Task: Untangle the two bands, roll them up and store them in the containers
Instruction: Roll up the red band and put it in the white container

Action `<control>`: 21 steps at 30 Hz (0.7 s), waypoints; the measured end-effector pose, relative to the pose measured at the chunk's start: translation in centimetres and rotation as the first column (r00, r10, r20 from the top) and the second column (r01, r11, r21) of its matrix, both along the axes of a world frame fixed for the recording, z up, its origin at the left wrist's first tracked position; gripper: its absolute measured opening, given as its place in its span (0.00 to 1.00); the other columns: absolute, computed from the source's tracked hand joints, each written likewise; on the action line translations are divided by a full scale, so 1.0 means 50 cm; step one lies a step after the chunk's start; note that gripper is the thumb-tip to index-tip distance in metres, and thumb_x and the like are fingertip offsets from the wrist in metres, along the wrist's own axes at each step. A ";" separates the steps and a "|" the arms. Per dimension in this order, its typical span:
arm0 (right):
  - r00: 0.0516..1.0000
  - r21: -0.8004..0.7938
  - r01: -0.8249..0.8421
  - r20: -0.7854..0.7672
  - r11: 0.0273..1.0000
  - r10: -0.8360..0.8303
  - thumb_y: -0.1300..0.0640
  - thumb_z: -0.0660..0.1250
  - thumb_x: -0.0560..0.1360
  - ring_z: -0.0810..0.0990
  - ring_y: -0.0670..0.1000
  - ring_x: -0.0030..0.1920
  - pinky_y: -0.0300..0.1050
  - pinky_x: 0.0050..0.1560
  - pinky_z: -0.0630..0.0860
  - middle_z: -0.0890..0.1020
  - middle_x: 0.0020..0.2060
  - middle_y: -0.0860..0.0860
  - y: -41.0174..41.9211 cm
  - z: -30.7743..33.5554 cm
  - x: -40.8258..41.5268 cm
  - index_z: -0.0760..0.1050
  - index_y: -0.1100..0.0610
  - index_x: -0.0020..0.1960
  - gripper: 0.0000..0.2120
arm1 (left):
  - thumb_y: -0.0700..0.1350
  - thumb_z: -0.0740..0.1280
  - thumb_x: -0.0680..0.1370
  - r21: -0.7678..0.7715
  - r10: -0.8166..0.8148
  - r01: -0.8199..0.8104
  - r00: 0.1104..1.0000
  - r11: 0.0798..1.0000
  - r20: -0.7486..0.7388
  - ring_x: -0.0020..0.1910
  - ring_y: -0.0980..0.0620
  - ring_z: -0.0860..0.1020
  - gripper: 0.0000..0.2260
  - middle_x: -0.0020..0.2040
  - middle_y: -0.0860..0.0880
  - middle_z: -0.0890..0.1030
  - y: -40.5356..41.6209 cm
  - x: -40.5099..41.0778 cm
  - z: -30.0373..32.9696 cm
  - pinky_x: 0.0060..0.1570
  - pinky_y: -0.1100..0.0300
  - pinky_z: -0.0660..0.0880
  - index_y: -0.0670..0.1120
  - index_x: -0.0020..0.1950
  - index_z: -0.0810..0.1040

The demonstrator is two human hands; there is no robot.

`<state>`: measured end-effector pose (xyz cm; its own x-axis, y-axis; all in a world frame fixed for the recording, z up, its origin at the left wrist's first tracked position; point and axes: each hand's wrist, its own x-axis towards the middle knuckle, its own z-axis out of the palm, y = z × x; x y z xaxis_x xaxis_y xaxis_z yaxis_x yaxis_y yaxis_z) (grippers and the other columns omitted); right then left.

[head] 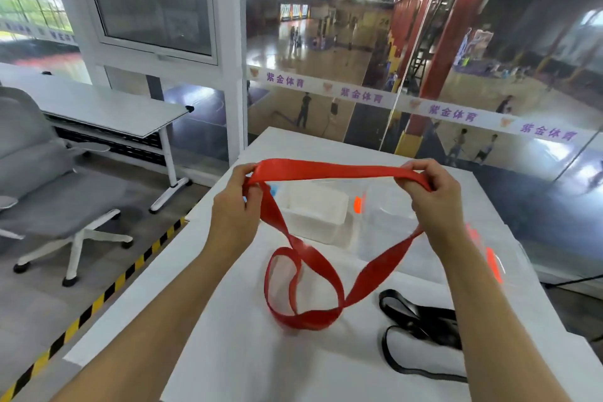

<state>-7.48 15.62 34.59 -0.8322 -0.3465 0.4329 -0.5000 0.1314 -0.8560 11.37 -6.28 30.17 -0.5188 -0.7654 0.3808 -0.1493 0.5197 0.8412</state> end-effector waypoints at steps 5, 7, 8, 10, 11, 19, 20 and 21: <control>0.993 -0.110 0.016 -0.113 0.994 -0.028 0.63 0.69 0.80 0.74 0.40 0.35 0.32 0.38 0.73 0.80 0.39 0.49 -0.005 0.132 -0.016 0.80 0.57 0.53 0.03 | 0.41 0.60 0.84 0.179 -0.113 0.190 0.923 0.965 -0.366 0.47 0.45 0.84 0.03 0.46 0.46 0.84 0.001 -0.041 0.135 0.53 0.47 0.83 0.43 0.53 0.72; 0.991 -0.077 0.014 -0.129 0.997 -0.023 0.61 0.68 0.81 0.74 0.41 0.38 0.35 0.43 0.75 0.80 0.43 0.55 -0.014 0.163 -0.024 0.80 0.60 0.56 0.05 | 0.37 0.58 0.84 0.310 -0.176 0.369 0.844 0.876 -0.507 0.37 0.47 0.81 0.04 0.36 0.46 0.79 0.010 -0.059 0.180 0.49 0.43 0.84 0.42 0.51 0.72; 0.993 -0.026 0.000 -0.116 1.000 -0.003 0.59 0.67 0.82 0.75 0.43 0.40 0.41 0.47 0.75 0.80 0.45 0.57 -0.022 0.173 -0.027 0.79 0.60 0.57 0.06 | 0.37 0.58 0.84 0.354 -0.197 0.446 0.806 0.822 -0.558 0.33 0.48 0.78 0.06 0.32 0.49 0.76 0.016 -0.070 0.199 0.46 0.43 0.84 0.42 0.49 0.72; 0.996 0.116 -0.053 -0.059 0.992 0.060 0.57 0.66 0.83 0.77 0.51 0.45 0.47 0.48 0.74 0.80 0.47 0.56 -0.038 0.176 -0.025 0.79 0.58 0.57 0.07 | 0.37 0.60 0.83 0.405 -0.189 0.491 0.785 0.772 -0.590 0.29 0.50 0.73 0.09 0.27 0.53 0.72 0.026 -0.089 0.224 0.43 0.45 0.83 0.46 0.45 0.73; 0.995 0.181 -0.089 -0.023 0.979 0.094 0.56 0.66 0.83 0.79 0.56 0.47 0.48 0.48 0.75 0.81 0.48 0.57 -0.046 0.170 -0.019 0.79 0.58 0.57 0.06 | 0.38 0.61 0.83 0.418 -0.172 0.478 0.792 0.773 -0.586 0.28 0.51 0.71 0.09 0.26 0.54 0.71 0.030 -0.097 0.233 0.40 0.48 0.81 0.47 0.44 0.73; 0.947 0.343 -0.322 0.110 0.883 0.302 0.55 0.75 0.77 0.83 0.53 0.51 0.52 0.59 0.81 0.83 0.47 0.49 -0.074 0.108 0.021 0.77 0.45 0.60 0.15 | 0.45 0.64 0.83 0.138 -0.218 0.311 0.862 0.940 -0.458 0.45 0.57 0.77 0.02 0.44 0.48 0.78 0.072 -0.103 0.270 0.49 0.66 0.75 0.51 0.51 0.76; 0.929 0.274 -0.371 0.122 0.888 0.350 0.57 0.75 0.77 0.84 0.53 0.51 0.50 0.59 0.82 0.84 0.47 0.50 -0.080 0.120 0.029 0.77 0.45 0.61 0.16 | 0.45 0.65 0.83 0.114 -0.240 0.309 0.883 0.944 -0.403 0.45 0.57 0.77 0.01 0.46 0.48 0.79 0.079 -0.104 0.274 0.45 0.69 0.74 0.50 0.52 0.75; 0.909 0.205 -0.416 0.124 0.886 0.398 0.58 0.75 0.77 0.85 0.53 0.50 0.48 0.59 0.82 0.84 0.46 0.52 -0.085 0.135 0.036 0.77 0.45 0.61 0.16 | 0.45 0.65 0.83 0.110 -0.249 0.303 0.904 0.947 -0.347 0.45 0.56 0.77 0.02 0.47 0.47 0.80 0.084 -0.109 0.275 0.43 0.70 0.74 0.47 0.54 0.75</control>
